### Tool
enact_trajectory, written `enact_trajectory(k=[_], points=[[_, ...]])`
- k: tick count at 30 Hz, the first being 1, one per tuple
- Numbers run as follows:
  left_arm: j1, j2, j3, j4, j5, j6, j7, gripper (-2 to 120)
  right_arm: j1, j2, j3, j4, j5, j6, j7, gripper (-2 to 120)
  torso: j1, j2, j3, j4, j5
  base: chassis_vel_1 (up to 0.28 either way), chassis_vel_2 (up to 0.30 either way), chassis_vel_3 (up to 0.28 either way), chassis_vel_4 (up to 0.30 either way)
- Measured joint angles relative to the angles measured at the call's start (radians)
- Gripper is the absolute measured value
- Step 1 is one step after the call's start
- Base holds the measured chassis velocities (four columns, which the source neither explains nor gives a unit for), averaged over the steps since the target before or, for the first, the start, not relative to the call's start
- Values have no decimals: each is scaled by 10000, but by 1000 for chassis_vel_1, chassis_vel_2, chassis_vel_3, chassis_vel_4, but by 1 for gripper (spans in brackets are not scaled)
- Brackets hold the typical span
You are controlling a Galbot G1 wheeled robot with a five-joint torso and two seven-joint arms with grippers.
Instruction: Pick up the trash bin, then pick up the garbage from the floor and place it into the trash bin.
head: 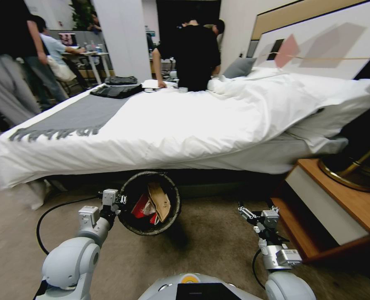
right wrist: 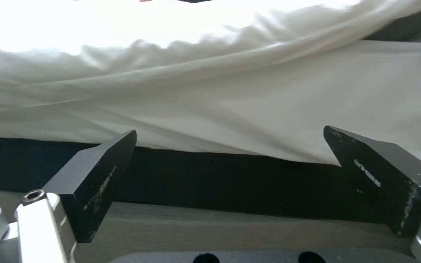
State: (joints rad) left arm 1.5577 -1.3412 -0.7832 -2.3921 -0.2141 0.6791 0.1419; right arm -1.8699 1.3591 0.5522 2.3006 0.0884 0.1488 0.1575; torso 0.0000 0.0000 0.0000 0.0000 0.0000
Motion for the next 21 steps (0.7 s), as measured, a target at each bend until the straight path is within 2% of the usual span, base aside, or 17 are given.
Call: enact_trajectory(k=[21], points=[[-29,-10,-71,76,-15,-41,120,1,11,31,-170,-217,-22,-43,105,100,0,0,0,0,0,104,106,108,102]])
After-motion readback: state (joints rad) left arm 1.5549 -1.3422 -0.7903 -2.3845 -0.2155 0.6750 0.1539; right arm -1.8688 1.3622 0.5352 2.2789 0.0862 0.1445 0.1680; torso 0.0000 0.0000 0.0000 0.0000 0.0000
